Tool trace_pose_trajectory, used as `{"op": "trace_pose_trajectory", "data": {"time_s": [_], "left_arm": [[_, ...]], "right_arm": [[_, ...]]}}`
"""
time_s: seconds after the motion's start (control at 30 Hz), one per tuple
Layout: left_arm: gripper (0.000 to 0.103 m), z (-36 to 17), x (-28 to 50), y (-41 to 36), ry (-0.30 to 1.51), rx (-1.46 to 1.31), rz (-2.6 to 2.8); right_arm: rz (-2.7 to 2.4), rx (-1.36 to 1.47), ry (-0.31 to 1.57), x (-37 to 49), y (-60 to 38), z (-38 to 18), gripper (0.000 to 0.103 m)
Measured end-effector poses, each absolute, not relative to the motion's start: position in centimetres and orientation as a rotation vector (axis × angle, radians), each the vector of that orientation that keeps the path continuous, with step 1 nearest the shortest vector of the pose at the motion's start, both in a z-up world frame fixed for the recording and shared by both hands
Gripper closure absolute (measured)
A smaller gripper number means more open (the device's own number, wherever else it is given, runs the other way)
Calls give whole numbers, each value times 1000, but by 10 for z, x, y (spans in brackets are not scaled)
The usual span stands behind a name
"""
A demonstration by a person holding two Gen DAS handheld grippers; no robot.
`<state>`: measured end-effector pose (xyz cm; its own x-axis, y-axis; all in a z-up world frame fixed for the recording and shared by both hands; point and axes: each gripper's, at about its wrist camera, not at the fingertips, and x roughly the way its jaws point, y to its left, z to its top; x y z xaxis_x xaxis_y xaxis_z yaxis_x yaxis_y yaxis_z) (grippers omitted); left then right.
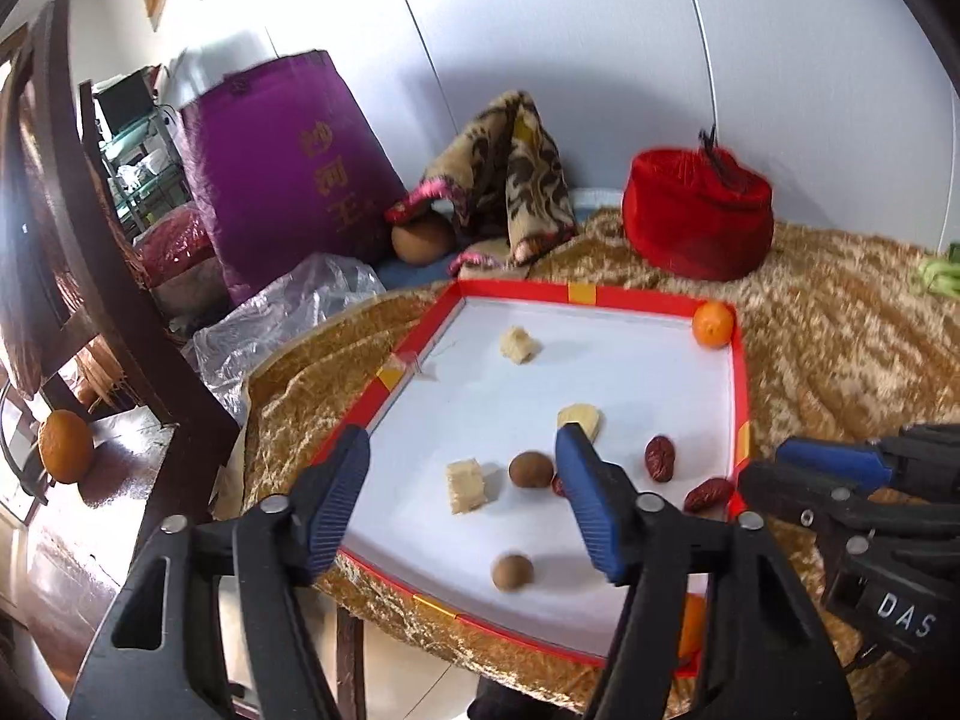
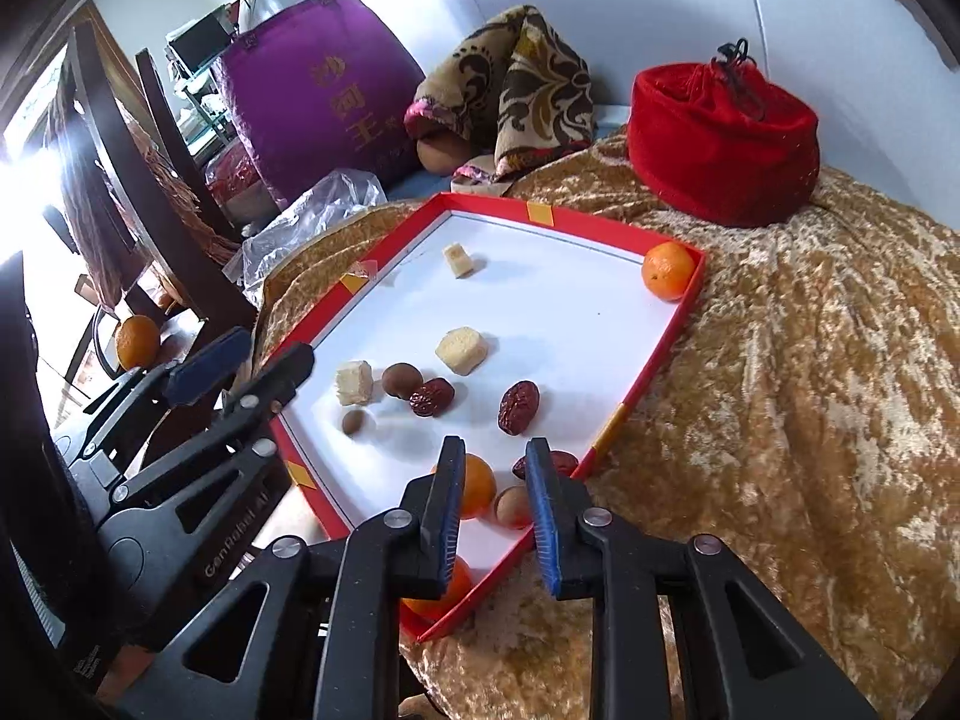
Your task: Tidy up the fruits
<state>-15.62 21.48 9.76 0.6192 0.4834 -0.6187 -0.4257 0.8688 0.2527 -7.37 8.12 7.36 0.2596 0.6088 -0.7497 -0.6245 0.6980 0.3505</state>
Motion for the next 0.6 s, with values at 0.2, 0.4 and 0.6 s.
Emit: {"op": "trace_pose_trajectory", "data": {"time_s": [0.2,0.4,0.6], "left_arm": [[17,114,-182,208,657,105,613],[16,131,-207,197,619,99,626],[0,143,-239,192,568,72,662]], "right_arm": [[841,-60,896,-102,71,97,73],[863,-71,820,-137,61,115,71],[851,-64,716,-168,40,134,65]]}}
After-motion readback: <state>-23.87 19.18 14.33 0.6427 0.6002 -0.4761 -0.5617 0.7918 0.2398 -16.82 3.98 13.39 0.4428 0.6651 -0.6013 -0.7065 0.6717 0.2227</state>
